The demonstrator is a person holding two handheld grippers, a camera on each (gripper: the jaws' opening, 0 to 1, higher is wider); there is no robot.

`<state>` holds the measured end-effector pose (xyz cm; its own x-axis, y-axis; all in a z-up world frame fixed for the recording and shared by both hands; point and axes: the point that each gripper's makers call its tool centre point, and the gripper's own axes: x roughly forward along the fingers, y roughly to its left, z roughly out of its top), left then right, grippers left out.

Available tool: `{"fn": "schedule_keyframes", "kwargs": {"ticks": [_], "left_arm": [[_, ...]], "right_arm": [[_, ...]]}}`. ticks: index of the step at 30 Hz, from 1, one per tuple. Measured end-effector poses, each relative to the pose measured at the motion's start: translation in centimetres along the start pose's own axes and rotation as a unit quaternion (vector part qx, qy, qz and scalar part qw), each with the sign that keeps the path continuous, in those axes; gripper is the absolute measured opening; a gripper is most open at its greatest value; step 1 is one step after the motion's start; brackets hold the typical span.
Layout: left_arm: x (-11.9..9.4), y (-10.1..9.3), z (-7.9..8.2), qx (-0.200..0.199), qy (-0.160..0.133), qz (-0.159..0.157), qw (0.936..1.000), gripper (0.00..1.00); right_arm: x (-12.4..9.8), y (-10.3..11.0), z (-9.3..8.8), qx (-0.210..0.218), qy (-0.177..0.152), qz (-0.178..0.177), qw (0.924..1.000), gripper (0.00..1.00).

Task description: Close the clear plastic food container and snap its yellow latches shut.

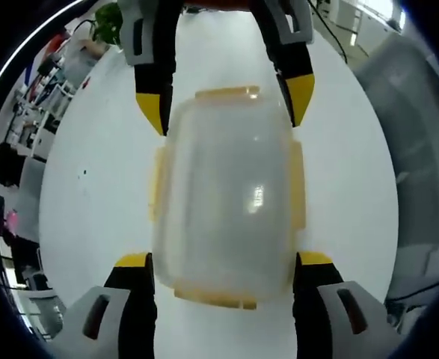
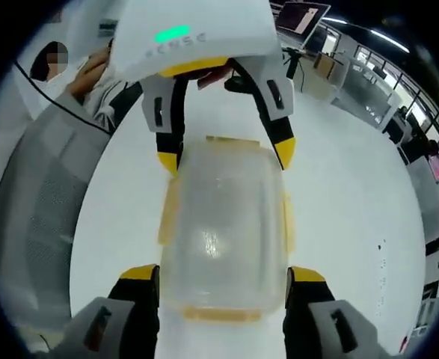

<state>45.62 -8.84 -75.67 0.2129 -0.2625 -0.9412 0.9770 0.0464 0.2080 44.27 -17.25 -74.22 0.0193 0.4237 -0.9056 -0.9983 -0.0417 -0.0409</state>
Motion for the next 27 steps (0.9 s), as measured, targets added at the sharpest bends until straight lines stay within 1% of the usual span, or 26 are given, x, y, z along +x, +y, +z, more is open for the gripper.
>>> {"fn": "schedule_keyframes", "kwargs": {"ticks": [4, 8, 16, 22, 27], "left_arm": [[-0.2, 0.2, -1.0, -0.003, -0.002, 0.0, 1.0, 0.73], [-0.3, 0.8, -1.5, -0.006, -0.005, 0.001, 1.0, 0.73], [-0.1, 2.0, -2.0, -0.01, -0.006, 0.0, 0.9999, 0.74], [0.0, 3.1, -2.3, -0.017, -0.013, 0.001, 0.9998, 0.74], [0.2, 3.7, -2.4, -0.01, -0.012, -0.001, 0.9999, 0.74]], "right_arm": [[0.5, -0.2, 0.9, -0.002, 0.0, 0.001, 1.0, 0.67], [0.7, -0.8, 1.4, -0.003, 0.002, 0.001, 1.0, 0.67], [1.0, -2.2, 1.8, -0.005, 0.005, 0.001, 1.0, 0.67], [1.1, -3.5, 2.0, -0.007, 0.003, 0.002, 1.0, 0.67], [1.4, -4.1, 2.0, 0.006, 0.007, 0.008, 0.9999, 0.69]]}}
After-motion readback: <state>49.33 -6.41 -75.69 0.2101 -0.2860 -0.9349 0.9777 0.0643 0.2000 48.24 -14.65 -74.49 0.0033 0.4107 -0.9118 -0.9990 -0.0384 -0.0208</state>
